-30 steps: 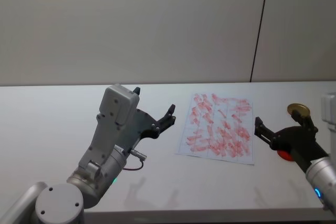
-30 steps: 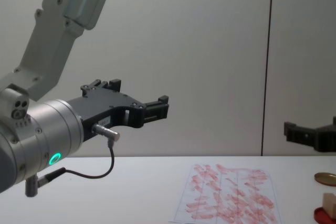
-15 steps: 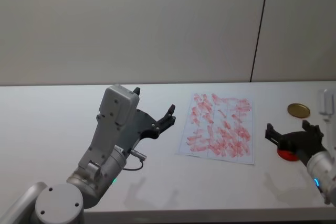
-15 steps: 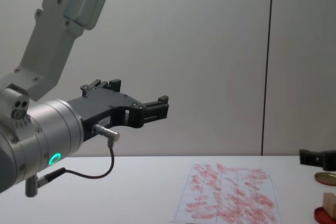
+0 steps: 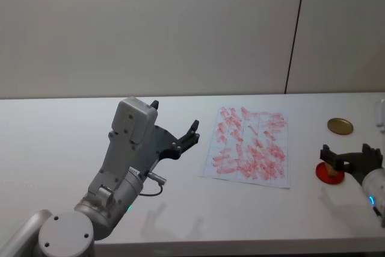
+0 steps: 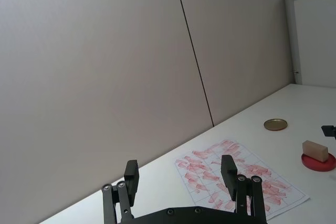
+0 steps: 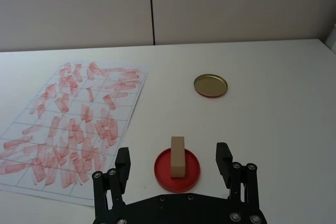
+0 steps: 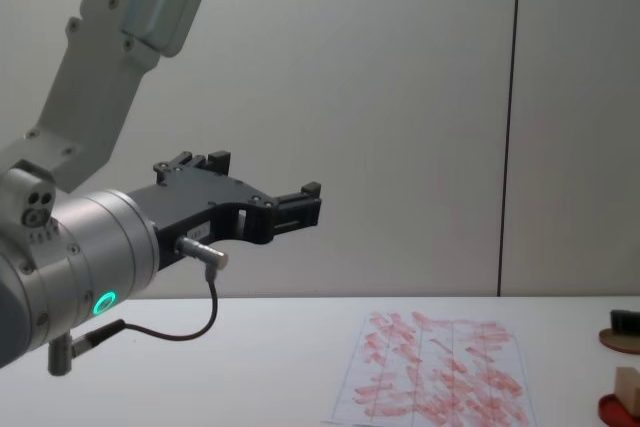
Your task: Use the one hand to pick up the stamp and affix it onto the A4 paper.
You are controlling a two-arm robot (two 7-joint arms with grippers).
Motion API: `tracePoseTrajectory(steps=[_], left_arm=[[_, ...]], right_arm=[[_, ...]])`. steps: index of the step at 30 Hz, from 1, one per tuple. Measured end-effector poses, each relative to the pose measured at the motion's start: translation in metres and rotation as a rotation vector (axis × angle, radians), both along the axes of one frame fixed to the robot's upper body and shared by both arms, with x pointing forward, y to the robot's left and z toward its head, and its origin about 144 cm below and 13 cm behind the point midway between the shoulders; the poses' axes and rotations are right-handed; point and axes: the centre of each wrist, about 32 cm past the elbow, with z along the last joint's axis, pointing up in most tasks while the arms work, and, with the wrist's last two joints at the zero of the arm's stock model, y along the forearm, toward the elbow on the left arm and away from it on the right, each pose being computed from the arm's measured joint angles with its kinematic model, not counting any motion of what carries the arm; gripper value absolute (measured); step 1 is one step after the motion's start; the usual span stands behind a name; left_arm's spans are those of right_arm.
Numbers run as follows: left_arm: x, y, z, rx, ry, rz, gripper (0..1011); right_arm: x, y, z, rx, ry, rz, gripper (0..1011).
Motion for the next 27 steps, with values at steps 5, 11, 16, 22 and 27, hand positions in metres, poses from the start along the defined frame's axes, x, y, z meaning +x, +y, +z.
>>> tracePoseTrajectory(steps=[5,11,16,22,27], left_arm=[[0.0,0.0,0.0,0.0,0.0,0.0,993],[0.0,0.0,0.0,0.0,0.0,0.0,993],[0.0,0.0,0.0,0.0,0.0,0.0,993],[0.0,0.0,0.0,0.0,0.0,0.0,993],[0.0,0.0,0.0,0.0,0.0,0.0,993]], right_arm=[[0.008,-0.007,-0.003,0.006,0.02,-0.023,1001],[0.018,-0.013,-0.009,0.016,0.039,-0.041,1001],[0.024,-0.016,-0.012,0.022,0.052,-0.045,1001],[0.034,-0.018,-0.021,0.028,0.077,-0.046,1001],[0.041,-0.017,-0.026,0.025,0.09,-0.042,1001]])
